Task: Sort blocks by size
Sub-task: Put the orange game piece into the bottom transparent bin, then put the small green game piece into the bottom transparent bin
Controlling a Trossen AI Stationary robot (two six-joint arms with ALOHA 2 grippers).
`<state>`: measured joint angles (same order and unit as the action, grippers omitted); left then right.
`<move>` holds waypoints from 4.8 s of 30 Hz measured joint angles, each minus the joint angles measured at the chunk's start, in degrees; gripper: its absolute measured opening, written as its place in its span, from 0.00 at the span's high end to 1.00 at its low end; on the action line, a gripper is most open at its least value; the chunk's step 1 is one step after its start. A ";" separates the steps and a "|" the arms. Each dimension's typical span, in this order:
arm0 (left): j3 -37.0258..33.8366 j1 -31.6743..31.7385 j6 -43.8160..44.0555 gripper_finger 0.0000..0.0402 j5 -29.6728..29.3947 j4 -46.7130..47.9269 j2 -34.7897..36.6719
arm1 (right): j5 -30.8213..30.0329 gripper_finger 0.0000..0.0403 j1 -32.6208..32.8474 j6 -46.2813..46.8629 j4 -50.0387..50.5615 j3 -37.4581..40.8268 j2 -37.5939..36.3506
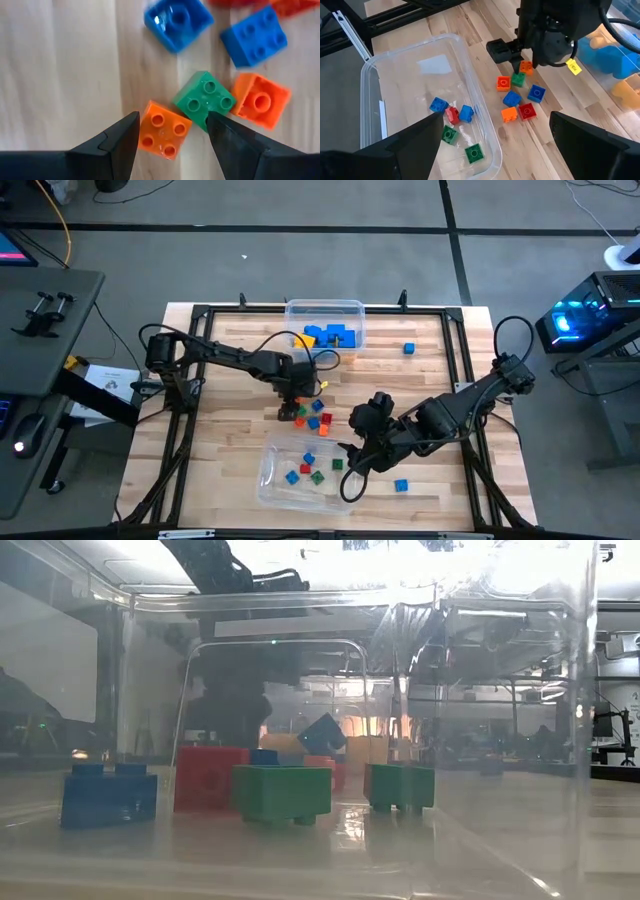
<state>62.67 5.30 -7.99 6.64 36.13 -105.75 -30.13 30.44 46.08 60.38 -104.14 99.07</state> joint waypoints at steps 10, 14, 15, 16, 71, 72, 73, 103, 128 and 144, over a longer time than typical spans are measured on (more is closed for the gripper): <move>-0.46 0.14 -0.59 0.45 1.44 9.14 3.45 | -0.31 0.11 0.06 -0.85 0.24 0.02 0.00; -0.58 0.89 -2.16 0.45 -0.28 10.29 8.50 | -0.35 0.11 -0.07 -1.44 0.22 0.02 0.00; -0.46 1.10 -3.45 0.45 -0.24 10.90 9.75 | -0.35 0.11 -0.07 -1.39 0.25 0.02 0.00; -0.39 1.19 -4.95 0.45 -0.38 11.91 10.77 | -0.35 0.11 -0.06 -1.44 0.22 0.02 0.00; -18.62 -2.85 8.42 0.77 -9.31 2.98 34.99 | -5.23 0.11 -0.79 -1.09 6.74 0.02 0.00; -18.09 -2.94 10.28 0.77 -9.32 3.22 37.52 | -5.33 0.11 -0.97 -1.07 7.82 0.02 0.00; -17.41 -3.33 12.53 0.77 -9.20 3.16 40.02 | -5.34 0.11 -1.29 -1.03 8.81 0.02 0.00; 12.15 -29.99 21.84 0.27 -4.17 10.91 22.57 | 1.53 0.11 -12.48 -17.90 16.59 0.02 -0.02; -20.63 -8.86 -9.09 0.27 -6.72 -11.12 26.35 | 0.57 0.11 -5.47 8.80 16.27 0.02 -0.02; -20.63 -3.80 -10.27 0.27 -1.60 -15.33 15.01 | 0.20 0.11 -5.27 9.47 14.49 0.02 -0.02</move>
<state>42.04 1.50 -18.26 5.04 20.80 -90.75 -29.93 25.17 55.55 74.87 -104.12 99.04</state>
